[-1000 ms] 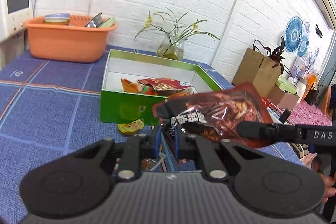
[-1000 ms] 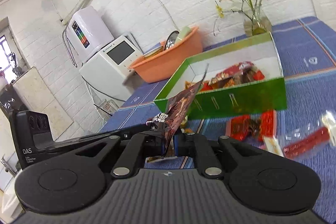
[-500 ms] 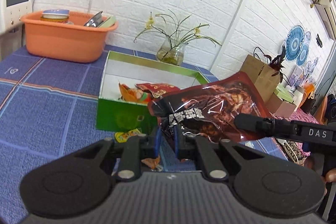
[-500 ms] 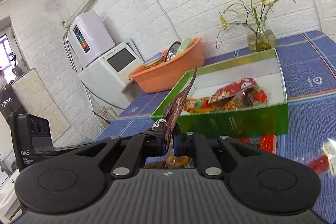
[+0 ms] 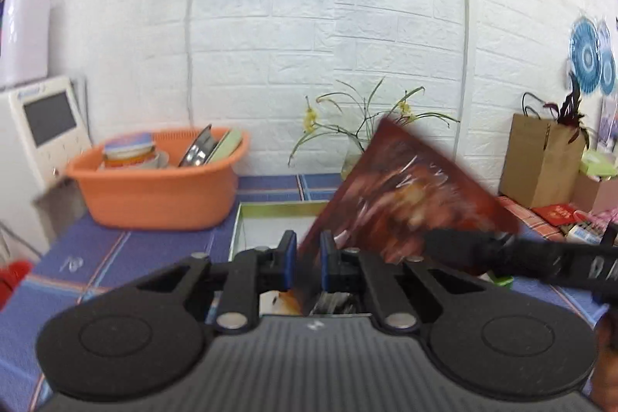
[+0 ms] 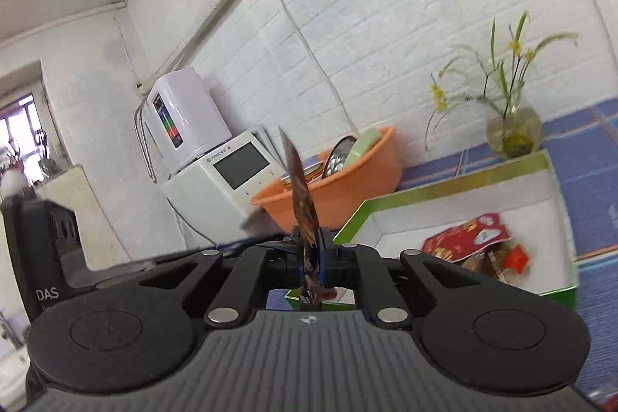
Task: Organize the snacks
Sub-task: 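Carry both brown packets over the green box and open both tools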
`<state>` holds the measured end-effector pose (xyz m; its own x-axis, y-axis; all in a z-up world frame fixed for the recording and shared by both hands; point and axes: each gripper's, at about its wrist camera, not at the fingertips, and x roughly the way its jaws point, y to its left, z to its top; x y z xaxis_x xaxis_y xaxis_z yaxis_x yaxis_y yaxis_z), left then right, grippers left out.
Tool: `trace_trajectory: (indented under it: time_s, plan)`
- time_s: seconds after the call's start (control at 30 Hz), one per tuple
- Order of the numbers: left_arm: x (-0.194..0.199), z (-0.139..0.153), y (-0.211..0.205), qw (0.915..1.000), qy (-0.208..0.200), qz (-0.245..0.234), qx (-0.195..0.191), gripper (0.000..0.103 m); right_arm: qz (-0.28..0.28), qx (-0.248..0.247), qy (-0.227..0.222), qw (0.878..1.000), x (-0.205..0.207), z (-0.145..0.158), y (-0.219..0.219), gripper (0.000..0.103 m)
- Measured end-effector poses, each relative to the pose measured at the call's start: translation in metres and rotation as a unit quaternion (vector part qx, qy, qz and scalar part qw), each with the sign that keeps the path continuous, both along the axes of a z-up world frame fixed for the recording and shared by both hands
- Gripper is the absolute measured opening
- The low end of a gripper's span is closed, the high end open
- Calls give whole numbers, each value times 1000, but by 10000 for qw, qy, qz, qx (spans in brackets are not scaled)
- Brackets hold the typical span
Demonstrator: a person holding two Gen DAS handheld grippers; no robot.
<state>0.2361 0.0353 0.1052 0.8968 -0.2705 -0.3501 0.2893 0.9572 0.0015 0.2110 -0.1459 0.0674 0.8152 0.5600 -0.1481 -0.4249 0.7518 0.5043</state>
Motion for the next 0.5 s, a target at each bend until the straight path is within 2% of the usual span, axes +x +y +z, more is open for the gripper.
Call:
trace_trajectory:
  time_s: [0.1, 0.2, 0.27, 0.37, 0.43, 0.5]
  plan:
    - [16, -1, -15, 9998, -68, 80, 144, 6, -168, 172, -49, 9997, 13, -7, 0, 11]
    - [35, -9, -14, 9998, 200, 21, -29, 7, -477, 325, -44, 9983, 27, -12, -13, 11]
    - [44, -19, -11, 9992, 343, 167, -119, 7, -727, 592, 156, 9955, 39, -19, -28, 11]
    - [52, -34, -5, 9978, 609, 107, -255, 7, -1039, 1127, 553, 9866, 53, -32, -50, 12]
    - [54, -42, -5, 9972, 697, 108, -255, 7, -1072, 1212, 759, 9839, 60, -40, -56, 13]
    - [58, -48, -6, 9968, 762, 115, -208, 7, -1088, 1169, 940, 9827, 63, -45, -56, 29]
